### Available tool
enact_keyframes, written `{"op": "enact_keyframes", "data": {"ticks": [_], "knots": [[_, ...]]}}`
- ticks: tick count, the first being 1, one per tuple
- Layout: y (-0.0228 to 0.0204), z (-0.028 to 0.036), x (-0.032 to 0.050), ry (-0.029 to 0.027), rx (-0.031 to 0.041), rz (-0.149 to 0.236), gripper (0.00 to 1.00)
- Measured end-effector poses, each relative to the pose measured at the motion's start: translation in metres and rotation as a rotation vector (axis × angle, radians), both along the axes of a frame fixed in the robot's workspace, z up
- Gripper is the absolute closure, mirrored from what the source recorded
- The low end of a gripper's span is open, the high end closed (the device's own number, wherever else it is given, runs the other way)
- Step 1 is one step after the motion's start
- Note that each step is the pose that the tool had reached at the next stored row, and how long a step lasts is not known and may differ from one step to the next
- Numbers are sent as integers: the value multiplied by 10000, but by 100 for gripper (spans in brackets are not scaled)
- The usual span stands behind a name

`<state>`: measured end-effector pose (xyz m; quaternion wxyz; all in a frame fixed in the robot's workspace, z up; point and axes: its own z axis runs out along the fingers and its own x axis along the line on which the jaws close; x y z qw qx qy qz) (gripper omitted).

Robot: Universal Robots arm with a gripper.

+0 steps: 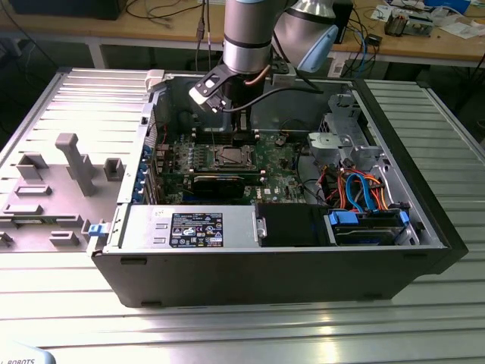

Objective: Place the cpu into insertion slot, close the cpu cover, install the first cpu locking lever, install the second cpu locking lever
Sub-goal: 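Install the first cpu locking lever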

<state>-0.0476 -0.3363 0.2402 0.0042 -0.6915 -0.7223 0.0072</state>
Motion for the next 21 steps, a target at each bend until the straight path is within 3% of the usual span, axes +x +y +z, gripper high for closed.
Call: {"op": "enact_keyframes", "data": {"ticks": [8, 14, 21], "knots": [[0, 1, 0, -3, -2, 80, 89], [0, -2, 0, -3, -2, 1300, 89], [0, 53, -3, -11, -17, 1418, 89]]}}
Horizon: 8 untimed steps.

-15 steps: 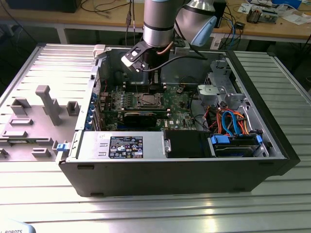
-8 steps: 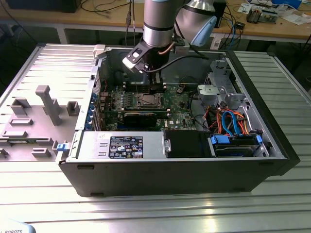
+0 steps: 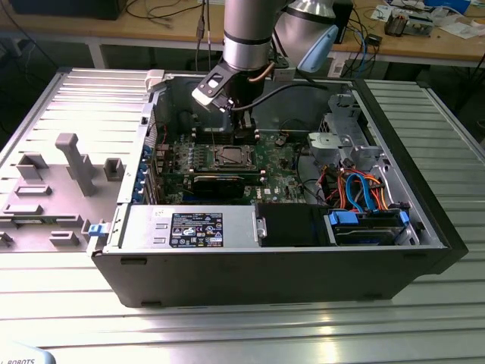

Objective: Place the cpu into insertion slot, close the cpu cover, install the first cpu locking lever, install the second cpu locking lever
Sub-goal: 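Install the first cpu locking lever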

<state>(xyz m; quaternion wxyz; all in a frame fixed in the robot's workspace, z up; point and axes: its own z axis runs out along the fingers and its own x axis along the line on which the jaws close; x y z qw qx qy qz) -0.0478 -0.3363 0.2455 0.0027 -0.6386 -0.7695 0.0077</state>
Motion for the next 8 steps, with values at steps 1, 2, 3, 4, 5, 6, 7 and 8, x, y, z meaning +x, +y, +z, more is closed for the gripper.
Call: {"op": "enact_keyframes", "data": {"ticks": [1, 2, 3, 4, 5, 6, 7, 8], "knots": [[0, 0, 0, -2, 1, 0, 89], [0, 0, 0, -2, 2, 0, 89], [0, 2, 0, 0, -4, 1, 89], [0, 2, 0, 0, -9, 0, 89], [0, 2, 0, 1, -9, 0, 89], [0, 2, 0, 0, -9, 0, 89], [0, 2, 0, 1, -9, 0, 89], [0, 2, 0, 0, -10, 0, 89]]}}
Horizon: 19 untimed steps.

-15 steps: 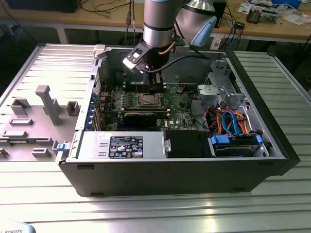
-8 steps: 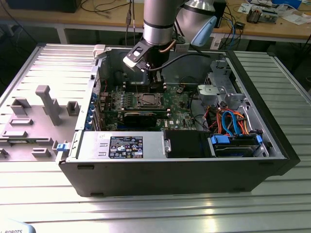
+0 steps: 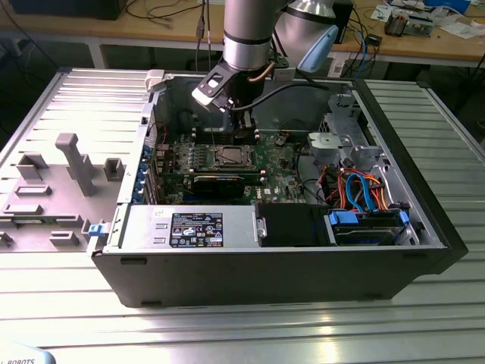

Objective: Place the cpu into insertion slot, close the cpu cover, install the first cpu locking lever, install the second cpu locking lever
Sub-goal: 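Install the first cpu locking lever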

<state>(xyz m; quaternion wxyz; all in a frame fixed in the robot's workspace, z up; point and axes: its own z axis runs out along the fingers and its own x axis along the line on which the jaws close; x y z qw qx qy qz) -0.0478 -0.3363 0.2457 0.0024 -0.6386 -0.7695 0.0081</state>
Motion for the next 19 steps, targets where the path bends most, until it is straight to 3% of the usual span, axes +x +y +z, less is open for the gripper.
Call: {"op": "enact_keyframes", "data": {"ticks": [7, 12, 14, 17, 19], "knots": [[0, 0, 0, 0, 0, 3, 89], [0, 0, -1, -4, -2, 912, 89], [1, 13, -3, -46, -10, 947, 89], [0, 63, -4, -54, -10, 1022, 89], [0, 63, -4, -55, -8, 1439, 89]]}}
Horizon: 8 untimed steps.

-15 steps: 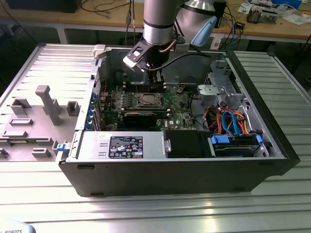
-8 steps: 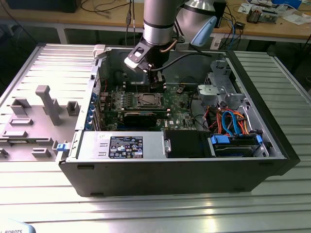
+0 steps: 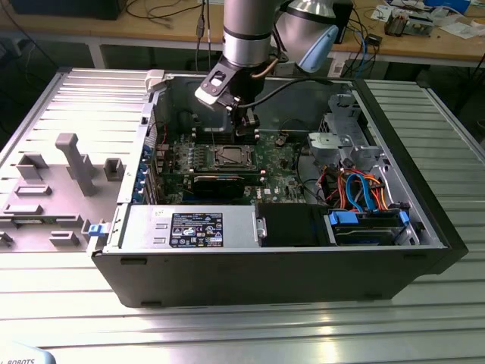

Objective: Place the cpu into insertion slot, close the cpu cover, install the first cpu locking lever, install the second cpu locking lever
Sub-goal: 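Install the first cpu locking lever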

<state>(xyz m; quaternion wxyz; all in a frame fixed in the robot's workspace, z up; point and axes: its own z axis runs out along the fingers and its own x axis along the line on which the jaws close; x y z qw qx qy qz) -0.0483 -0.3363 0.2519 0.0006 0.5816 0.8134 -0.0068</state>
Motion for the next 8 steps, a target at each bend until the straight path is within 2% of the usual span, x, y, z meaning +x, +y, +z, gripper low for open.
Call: {"op": "enact_keyframes", "data": {"ticks": [3, 8], "knots": [[0, -1, 0, 1, -3, 706, 89], [0, -3, -2, 0, -2, 1430, 89]]}}
